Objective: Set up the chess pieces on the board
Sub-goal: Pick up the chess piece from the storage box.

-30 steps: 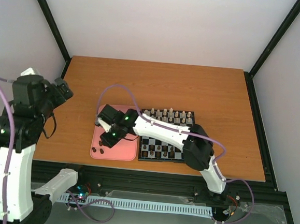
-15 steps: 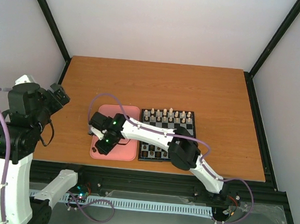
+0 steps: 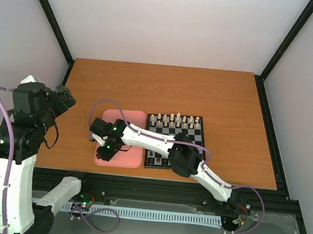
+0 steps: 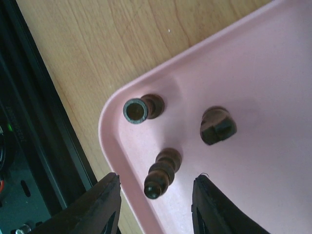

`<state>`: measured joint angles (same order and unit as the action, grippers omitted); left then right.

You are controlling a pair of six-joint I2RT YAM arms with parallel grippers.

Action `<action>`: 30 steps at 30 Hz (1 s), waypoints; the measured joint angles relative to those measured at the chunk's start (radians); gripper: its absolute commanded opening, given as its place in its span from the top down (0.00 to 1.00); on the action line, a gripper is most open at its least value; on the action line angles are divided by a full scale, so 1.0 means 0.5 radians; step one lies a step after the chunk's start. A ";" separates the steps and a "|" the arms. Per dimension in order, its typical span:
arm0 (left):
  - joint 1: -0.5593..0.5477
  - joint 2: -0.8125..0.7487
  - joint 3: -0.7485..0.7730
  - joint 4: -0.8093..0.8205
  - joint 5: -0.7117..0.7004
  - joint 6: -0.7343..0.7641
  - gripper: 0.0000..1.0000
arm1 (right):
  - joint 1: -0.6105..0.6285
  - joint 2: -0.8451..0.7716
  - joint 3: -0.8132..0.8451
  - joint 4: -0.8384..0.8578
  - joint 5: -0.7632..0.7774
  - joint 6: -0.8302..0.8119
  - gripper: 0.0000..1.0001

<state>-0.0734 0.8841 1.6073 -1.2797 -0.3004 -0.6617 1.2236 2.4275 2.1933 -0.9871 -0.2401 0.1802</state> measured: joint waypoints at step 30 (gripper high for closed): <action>0.000 0.074 -0.057 0.015 0.034 0.024 0.00 | 0.000 0.107 0.111 -0.070 0.080 -0.053 0.96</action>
<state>-0.0734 0.9211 1.5787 -1.2720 -0.2832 -0.6495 1.2236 2.4809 2.2490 -1.0222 -0.2001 0.1535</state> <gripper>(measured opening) 0.998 0.116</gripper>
